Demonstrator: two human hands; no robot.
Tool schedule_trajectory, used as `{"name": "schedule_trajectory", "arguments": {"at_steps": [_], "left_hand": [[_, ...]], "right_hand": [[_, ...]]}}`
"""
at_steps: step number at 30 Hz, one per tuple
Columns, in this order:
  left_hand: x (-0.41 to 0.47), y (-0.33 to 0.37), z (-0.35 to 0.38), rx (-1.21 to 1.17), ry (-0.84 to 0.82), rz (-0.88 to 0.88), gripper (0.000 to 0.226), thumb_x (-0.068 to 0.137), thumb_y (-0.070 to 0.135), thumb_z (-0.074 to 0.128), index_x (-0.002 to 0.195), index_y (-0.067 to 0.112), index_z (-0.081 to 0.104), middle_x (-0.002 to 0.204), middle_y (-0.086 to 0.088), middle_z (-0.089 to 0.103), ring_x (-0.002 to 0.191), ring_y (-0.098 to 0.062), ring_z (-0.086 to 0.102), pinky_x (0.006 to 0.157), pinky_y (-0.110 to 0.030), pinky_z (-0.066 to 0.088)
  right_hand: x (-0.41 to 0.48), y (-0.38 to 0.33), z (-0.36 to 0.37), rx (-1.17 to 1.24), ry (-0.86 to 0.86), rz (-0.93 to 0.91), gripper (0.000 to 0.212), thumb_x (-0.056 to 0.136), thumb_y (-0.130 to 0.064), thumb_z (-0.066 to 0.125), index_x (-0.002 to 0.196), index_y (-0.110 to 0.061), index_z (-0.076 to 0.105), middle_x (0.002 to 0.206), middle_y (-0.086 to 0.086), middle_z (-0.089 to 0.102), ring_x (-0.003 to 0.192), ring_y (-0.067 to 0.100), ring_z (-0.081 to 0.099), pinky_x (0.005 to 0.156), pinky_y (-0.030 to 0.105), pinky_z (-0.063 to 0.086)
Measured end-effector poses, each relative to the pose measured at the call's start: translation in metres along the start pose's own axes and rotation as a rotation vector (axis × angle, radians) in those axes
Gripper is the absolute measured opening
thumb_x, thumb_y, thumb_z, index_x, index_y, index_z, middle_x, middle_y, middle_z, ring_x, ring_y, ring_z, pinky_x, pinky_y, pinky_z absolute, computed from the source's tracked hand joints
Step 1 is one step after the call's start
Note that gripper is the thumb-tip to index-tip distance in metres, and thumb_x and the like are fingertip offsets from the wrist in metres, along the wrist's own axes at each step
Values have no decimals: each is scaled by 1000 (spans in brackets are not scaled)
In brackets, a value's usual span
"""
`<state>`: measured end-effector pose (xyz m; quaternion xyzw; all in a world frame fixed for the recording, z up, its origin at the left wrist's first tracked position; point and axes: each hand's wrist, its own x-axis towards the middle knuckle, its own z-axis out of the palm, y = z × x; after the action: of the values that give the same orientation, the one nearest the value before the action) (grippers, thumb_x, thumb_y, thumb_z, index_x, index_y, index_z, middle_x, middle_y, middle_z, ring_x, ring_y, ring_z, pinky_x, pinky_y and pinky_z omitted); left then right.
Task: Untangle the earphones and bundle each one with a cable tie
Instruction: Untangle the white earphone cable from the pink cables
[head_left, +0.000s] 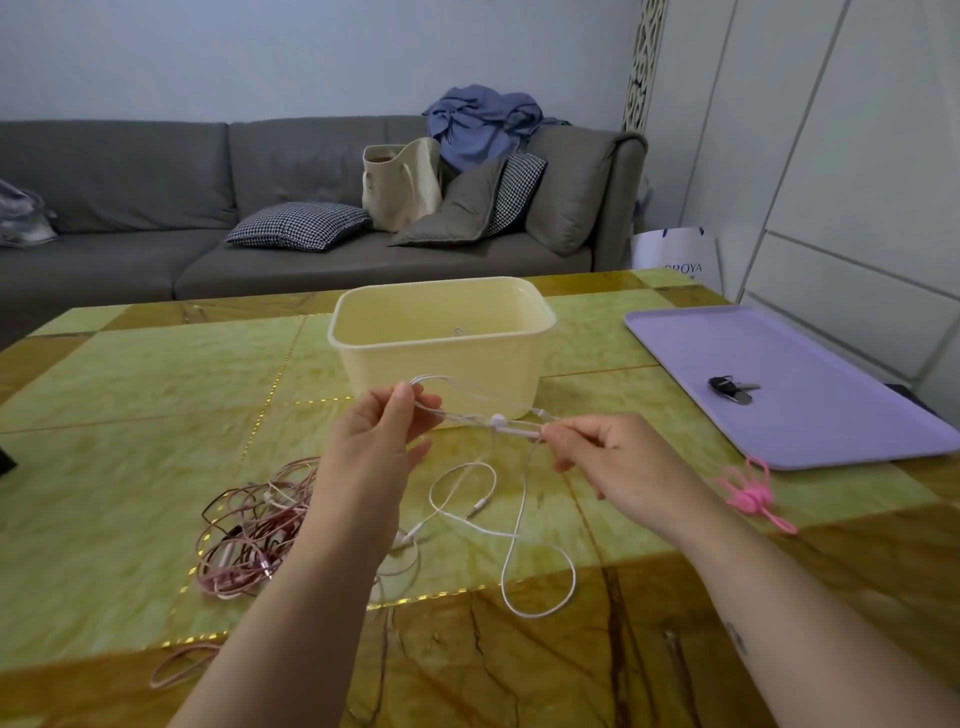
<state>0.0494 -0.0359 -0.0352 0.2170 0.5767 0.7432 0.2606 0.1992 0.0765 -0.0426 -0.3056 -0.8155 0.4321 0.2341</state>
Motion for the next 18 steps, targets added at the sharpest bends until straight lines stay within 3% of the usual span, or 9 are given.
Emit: {"name": "schedule_trajectory", "arguments": {"at_steps": [2,4,5,8,11,13,14,16,18], "left_hand": [[-2,-1,3,-23,17,16,22,100,18,42,85,13,57,73,4,63,78,-11,63,82,-29,53],[-2,-3,7,-65,34,19,21,100,16,43,84,12,55,64,6,59,68,-10,60,74,-27,56],[-1,-5,8,-76,37,18,21,100,16,43,83,13,55,61,6,57,65,-9,58,72,-27,55],[-1,-8,10,-82,22,-5,22,100,16,43,81,14,54,62,4,53,59,-9,53,66,-27,53],[-5,-9,13,-183,-43,-90,21,101,16,40,85,12,54,64,1,51,55,-10,52,67,-32,53],[-7,-9,15,-275,-91,-161,21,101,15,38,86,10,51,61,0,50,58,-15,53,66,-35,55],[-7,-9,15,-306,-104,-187,21,101,15,37,86,10,50,59,0,49,59,-17,55,63,-35,56],[-7,-8,16,-355,-118,-231,21,101,13,38,84,9,48,56,0,47,54,-16,56,54,-31,56],[-6,-9,16,-405,-132,-279,20,101,12,38,84,9,48,55,0,46,47,-13,51,49,-26,52]], "right_hand": [[2,2,-1,-37,54,1,23,94,-36,52,77,-43,66,64,-5,64,45,-2,47,76,30,48],[1,1,0,-120,96,-9,26,93,-41,51,71,-46,64,64,-15,65,61,-10,52,106,53,28],[1,0,1,-151,125,-20,25,93,-41,52,71,-45,65,71,-17,67,72,-14,52,111,58,14],[0,-2,5,-202,243,-83,18,90,-39,57,78,-38,71,88,-17,69,94,-8,52,111,61,-2],[-3,-4,9,-46,207,-123,15,88,-36,61,76,-35,70,76,-25,66,89,-4,59,110,55,21],[-6,-7,14,123,94,-59,13,89,-26,62,81,-26,72,63,-22,64,69,-6,58,92,29,42],[-7,-7,16,188,54,-31,12,88,-23,62,82,-21,73,67,-15,67,68,-4,58,82,23,43],[-7,-7,21,261,6,16,13,85,-25,66,80,-15,73,82,5,71,78,8,60,79,23,41],[-8,-6,27,309,-48,63,19,85,-28,67,71,-15,70,79,12,68,77,13,56,77,22,39]]}}
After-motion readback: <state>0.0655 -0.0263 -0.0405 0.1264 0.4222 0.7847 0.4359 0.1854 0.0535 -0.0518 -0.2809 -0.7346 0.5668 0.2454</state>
